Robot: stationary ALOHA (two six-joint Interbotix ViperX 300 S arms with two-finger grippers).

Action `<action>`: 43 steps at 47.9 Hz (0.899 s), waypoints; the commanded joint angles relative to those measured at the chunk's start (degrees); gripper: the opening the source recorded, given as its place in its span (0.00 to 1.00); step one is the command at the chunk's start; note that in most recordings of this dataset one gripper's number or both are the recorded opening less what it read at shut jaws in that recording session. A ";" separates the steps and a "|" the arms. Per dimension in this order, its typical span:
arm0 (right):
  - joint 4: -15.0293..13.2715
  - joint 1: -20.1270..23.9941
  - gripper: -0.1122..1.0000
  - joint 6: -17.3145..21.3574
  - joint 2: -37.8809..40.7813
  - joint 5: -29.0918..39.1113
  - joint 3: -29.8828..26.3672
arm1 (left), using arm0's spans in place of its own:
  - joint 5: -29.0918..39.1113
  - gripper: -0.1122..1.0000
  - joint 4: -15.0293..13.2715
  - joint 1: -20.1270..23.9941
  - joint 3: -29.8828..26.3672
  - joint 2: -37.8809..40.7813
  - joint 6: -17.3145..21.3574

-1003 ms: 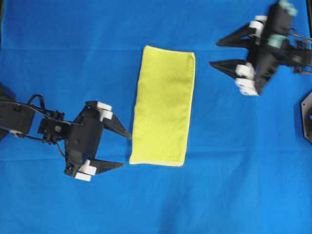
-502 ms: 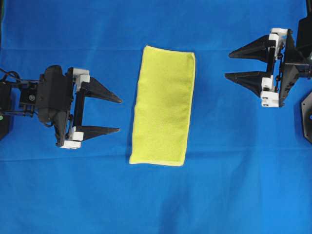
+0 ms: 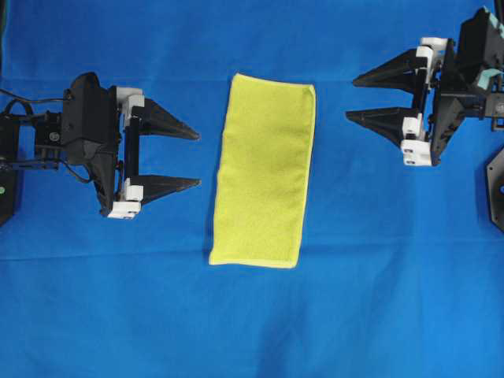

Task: Fold the yellow towel.
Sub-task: 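Retract both grippers to the sides of the strip, then grasp the far corners of the vertical strip with both grippers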

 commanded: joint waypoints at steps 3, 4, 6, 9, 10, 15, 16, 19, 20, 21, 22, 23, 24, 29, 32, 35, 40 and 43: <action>-0.26 0.00 0.68 -0.18 0.44 0.00 -1.41 | -0.26 0.81 0.00 0.26 -0.88 -1.49 0.18; -0.26 0.00 0.68 -0.18 0.44 0.00 -1.41 | -0.26 0.81 0.00 0.35 -0.70 -1.85 0.18; -0.18 0.00 0.68 -0.18 0.35 0.00 -1.41 | -0.26 0.81 0.00 0.53 -0.44 -2.20 0.18; -0.26 0.00 0.68 -0.18 0.44 0.00 -1.41 | -0.26 0.81 0.00 0.79 -0.09 -2.72 0.18; -0.18 0.00 0.68 -0.18 0.44 0.00 -1.41 | -0.26 0.81 0.00 0.79 0.00 -2.90 0.18; -0.18 0.00 0.68 0.00 0.44 0.00 -1.49 | -0.35 0.81 0.00 1.23 0.26 -3.43 -0.09; -0.18 0.09 0.68 0.09 0.44 0.00 -1.58 | -0.35 0.81 0.00 1.32 0.26 -3.52 -0.18; 0.00 0.00 0.68 0.35 0.62 0.09 -1.85 | -0.53 0.81 0.00 1.67 -0.09 -3.43 -0.26; 0.09 -0.09 0.68 0.44 0.88 0.09 -1.93 | -0.62 0.81 0.00 1.85 -0.26 -3.25 -0.26; 0.18 -0.09 0.68 0.53 1.05 0.18 -2.29 | -0.70 0.81 0.00 2.11 -0.35 -3.16 -0.26; 0.26 -0.35 0.68 0.62 1.58 0.62 -2.72 | -0.62 0.81 0.00 2.46 -0.62 -2.90 -0.26; 0.35 -0.53 0.68 0.53 2.02 1.05 -3.16 | -0.62 0.81 0.00 2.99 -0.88 -2.72 -0.26; 0.35 -0.62 0.68 0.62 2.55 1.67 -3.69 | -0.62 0.81 0.00 3.52 -1.05 -2.37 -0.26; 0.44 -1.32 0.68 0.44 6.77 6.94 -7.03 | 0.00 0.81 0.00 7.21 -2.90 0.18 -0.26; 0.26 -2.02 0.68 0.44 9.84 10.37 -8.96 | 0.44 0.81 0.00 9.32 -4.22 2.11 -0.09; 0.00 -2.90 0.68 0.18 13.10 13.71 -11.07 | 1.32 0.81 0.00 11.95 -5.62 4.92 0.18; -0.97 -4.31 0.68 -0.09 18.54 18.11 -14.41 | 2.46 0.81 0.00 15.64 -7.91 9.84 0.18; -1.67 -5.01 0.68 -0.09 21.36 19.34 -15.73 | 2.99 0.81 0.00 17.67 -9.67 13.54 0.26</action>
